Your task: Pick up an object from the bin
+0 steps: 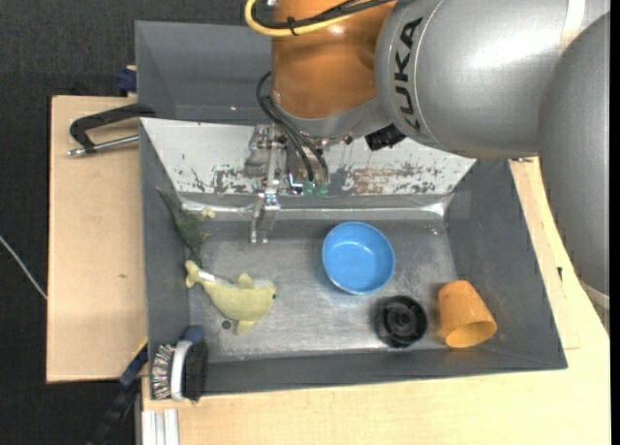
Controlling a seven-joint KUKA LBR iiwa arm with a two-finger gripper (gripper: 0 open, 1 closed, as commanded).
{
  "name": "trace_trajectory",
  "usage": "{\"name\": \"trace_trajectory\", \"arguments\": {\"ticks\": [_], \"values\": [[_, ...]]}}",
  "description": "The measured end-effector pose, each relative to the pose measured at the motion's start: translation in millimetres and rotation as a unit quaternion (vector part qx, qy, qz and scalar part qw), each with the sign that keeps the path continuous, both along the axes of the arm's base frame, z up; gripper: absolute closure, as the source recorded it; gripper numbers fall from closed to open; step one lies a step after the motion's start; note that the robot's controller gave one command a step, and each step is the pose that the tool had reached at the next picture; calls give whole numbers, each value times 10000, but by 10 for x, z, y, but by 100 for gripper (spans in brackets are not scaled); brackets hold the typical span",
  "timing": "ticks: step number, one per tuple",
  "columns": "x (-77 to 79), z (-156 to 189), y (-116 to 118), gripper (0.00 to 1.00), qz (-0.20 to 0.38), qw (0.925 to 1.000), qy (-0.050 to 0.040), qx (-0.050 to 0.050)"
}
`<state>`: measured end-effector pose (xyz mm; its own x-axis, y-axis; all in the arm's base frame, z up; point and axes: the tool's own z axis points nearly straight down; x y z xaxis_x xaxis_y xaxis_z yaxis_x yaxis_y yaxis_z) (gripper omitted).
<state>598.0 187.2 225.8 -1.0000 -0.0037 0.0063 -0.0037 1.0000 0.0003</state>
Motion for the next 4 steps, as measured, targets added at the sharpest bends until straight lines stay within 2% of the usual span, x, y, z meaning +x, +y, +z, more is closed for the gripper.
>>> {"name": "trace_trajectory", "arguments": {"ticks": [1,2,3,4], "values": [[-77,-1159,-690,0,478,9989,5,-11],[-587,-1530,-1332,0,1388,9903,-90,18],[-819,-1482,-1796,0,2379,9713,-29,5],[-1034,-1208,-2522,0,205,9998,-35,-2]]}}
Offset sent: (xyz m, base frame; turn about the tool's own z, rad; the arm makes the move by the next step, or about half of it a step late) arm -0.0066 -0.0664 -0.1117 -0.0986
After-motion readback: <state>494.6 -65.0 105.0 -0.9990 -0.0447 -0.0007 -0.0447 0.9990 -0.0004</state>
